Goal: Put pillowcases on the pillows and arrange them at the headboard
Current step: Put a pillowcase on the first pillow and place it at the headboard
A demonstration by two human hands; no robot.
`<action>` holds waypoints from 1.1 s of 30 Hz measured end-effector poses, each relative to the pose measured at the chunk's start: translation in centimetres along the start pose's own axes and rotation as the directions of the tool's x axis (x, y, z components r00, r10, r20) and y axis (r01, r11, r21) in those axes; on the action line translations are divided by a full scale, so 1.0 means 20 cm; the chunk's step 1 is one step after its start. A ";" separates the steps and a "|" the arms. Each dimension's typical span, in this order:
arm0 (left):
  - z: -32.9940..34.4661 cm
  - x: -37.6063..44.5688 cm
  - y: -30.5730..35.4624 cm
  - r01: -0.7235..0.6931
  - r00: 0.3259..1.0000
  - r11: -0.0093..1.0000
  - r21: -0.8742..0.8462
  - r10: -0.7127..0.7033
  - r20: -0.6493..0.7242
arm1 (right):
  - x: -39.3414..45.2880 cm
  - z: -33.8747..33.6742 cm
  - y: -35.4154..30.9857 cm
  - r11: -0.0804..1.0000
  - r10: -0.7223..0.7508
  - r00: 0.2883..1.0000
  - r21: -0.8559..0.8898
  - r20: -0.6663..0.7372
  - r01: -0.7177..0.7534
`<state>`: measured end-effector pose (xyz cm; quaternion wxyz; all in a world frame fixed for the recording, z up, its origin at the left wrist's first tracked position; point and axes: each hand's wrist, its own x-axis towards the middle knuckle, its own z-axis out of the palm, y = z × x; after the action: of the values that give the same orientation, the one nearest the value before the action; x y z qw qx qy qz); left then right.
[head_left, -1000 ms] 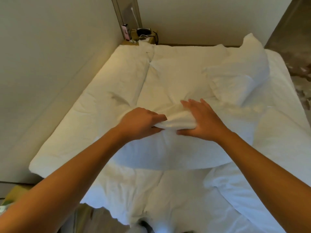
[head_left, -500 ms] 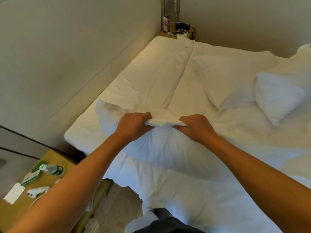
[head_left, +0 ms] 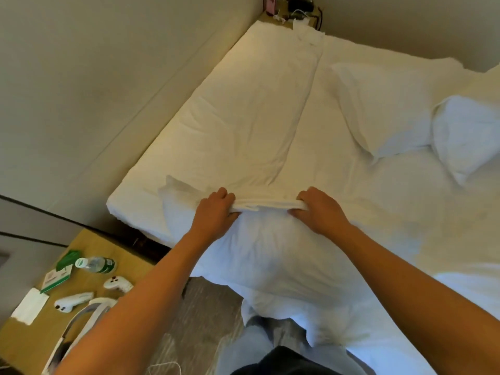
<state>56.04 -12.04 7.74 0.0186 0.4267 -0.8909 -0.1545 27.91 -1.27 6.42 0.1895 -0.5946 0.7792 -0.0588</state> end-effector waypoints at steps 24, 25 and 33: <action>-0.19 0.27 0.24 0.124 0.992 0.980 0.154 -0.118 -0.046 | -0.05 -0.14 0.45 0.936 0.107 0.950 0.352 -0.292 0.003; -0.19 0.28 0.25 0.124 0.992 0.977 0.175 -0.117 -0.051 | -0.04 -0.12 0.47 0.945 0.091 0.955 0.326 -0.283 0.006; -0.16 0.31 0.30 0.128 0.991 0.959 0.252 -0.135 0.008 | -0.04 0.02 0.61 0.976 0.047 0.991 0.216 -0.127 -0.019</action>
<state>48.11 -14.17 11.86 -0.0572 0.4819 -0.8731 -0.0468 17.22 2.91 2.43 0.2019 -0.5524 0.7889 -0.1782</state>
